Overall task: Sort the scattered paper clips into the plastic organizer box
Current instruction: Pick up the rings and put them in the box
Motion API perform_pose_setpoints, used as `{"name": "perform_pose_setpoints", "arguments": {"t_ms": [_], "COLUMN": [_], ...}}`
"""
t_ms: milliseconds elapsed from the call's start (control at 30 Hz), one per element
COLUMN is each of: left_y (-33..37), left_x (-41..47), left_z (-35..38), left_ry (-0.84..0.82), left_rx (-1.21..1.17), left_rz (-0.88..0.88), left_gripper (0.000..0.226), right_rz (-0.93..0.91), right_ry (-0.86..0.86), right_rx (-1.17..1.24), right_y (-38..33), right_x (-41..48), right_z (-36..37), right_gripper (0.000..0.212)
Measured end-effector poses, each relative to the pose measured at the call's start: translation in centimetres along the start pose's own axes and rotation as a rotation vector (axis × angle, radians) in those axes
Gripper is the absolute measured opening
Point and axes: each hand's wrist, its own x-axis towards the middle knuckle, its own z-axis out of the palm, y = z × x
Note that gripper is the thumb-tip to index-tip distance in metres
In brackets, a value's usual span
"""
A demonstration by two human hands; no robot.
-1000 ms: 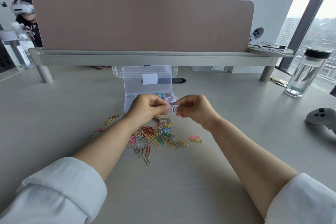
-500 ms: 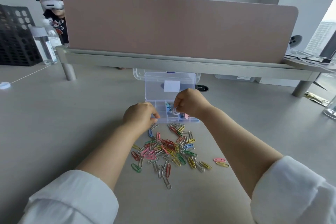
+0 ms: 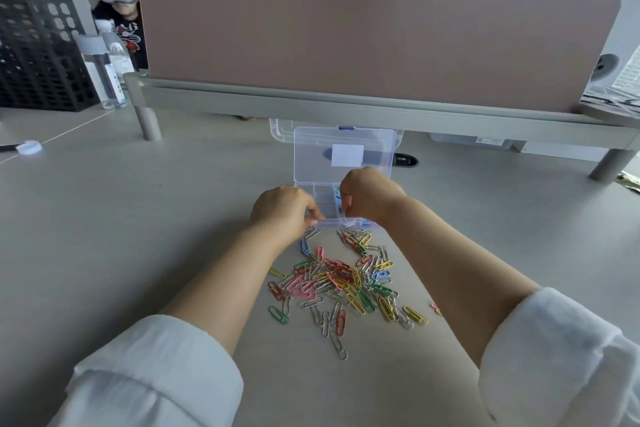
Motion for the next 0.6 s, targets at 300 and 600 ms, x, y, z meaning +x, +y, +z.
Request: {"name": "perform_pose_setpoints", "arguments": {"t_ms": [300, 600], "left_y": [-0.1, 0.1], "left_x": [0.0, -0.4], "left_z": [0.1, 0.0], "left_ry": [-0.016, -0.009], "left_rx": [-0.039, -0.049], "left_rz": [0.001, 0.01], "left_gripper": [0.011, 0.011], "right_rz": [0.076, -0.033], "right_ry": [0.037, 0.247], "right_rx": [-0.074, 0.109], "right_y": [-0.8, 1.3], "right_x": [-0.6, -2.2], "right_z": [0.3, 1.1], "right_gripper": [0.02, 0.019]}}
